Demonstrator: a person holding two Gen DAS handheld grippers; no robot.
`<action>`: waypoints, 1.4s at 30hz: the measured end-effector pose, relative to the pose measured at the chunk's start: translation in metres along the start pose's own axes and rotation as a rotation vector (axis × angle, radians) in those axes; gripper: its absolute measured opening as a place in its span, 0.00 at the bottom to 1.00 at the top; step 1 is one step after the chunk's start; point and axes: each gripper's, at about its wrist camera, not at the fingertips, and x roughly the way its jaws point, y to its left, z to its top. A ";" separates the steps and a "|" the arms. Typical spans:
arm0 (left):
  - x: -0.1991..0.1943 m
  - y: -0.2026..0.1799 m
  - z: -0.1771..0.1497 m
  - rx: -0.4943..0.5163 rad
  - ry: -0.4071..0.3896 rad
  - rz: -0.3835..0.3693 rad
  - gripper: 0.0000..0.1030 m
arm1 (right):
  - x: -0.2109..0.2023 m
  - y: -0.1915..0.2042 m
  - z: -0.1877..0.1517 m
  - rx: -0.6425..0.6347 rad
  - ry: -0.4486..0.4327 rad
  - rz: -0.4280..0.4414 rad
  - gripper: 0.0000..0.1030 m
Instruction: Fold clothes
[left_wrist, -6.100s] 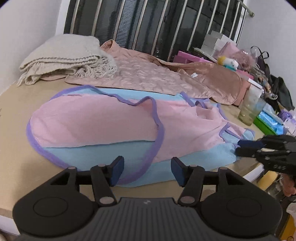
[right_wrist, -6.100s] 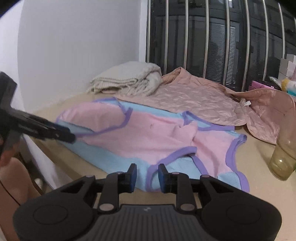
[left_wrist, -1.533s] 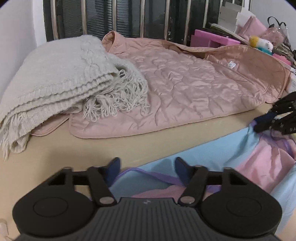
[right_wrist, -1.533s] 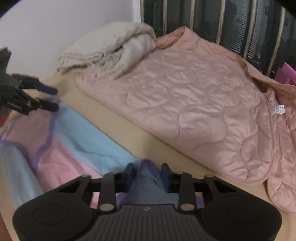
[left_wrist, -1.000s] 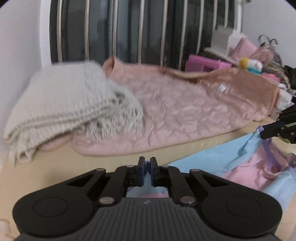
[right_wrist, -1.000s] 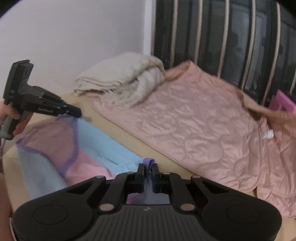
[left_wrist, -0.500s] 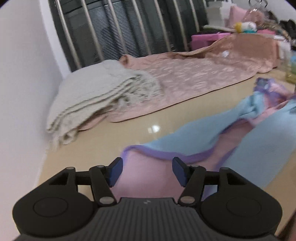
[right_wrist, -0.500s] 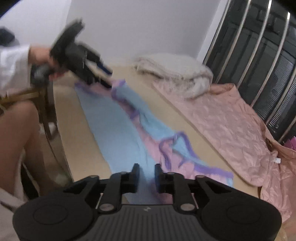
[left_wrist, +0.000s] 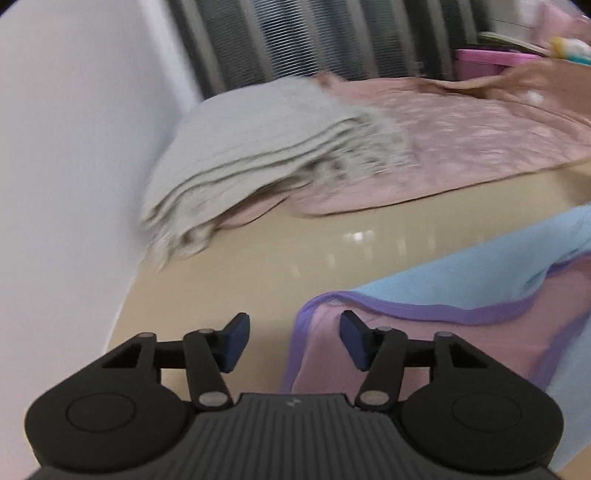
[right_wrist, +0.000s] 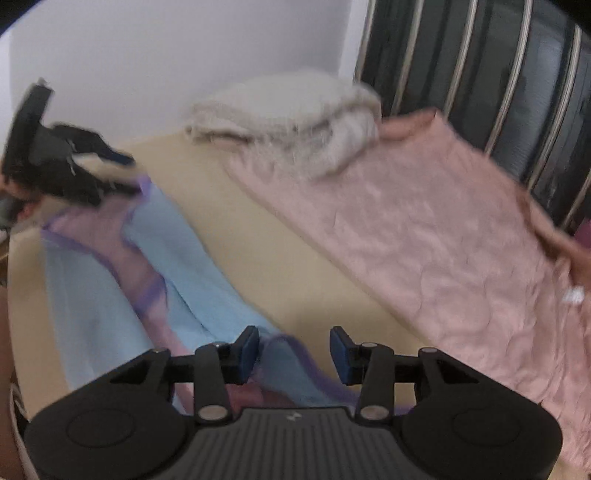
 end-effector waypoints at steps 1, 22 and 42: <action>-0.001 0.003 -0.001 -0.017 0.006 0.006 0.54 | 0.000 0.002 -0.004 -0.002 -0.005 0.003 0.21; -0.036 -0.087 0.010 0.202 -0.066 -0.275 0.67 | -0.074 0.072 -0.069 -0.316 -0.236 -0.047 0.35; -0.059 -0.085 -0.020 0.384 -0.174 -0.190 0.37 | -0.041 0.101 -0.077 -0.460 -0.231 -0.207 0.05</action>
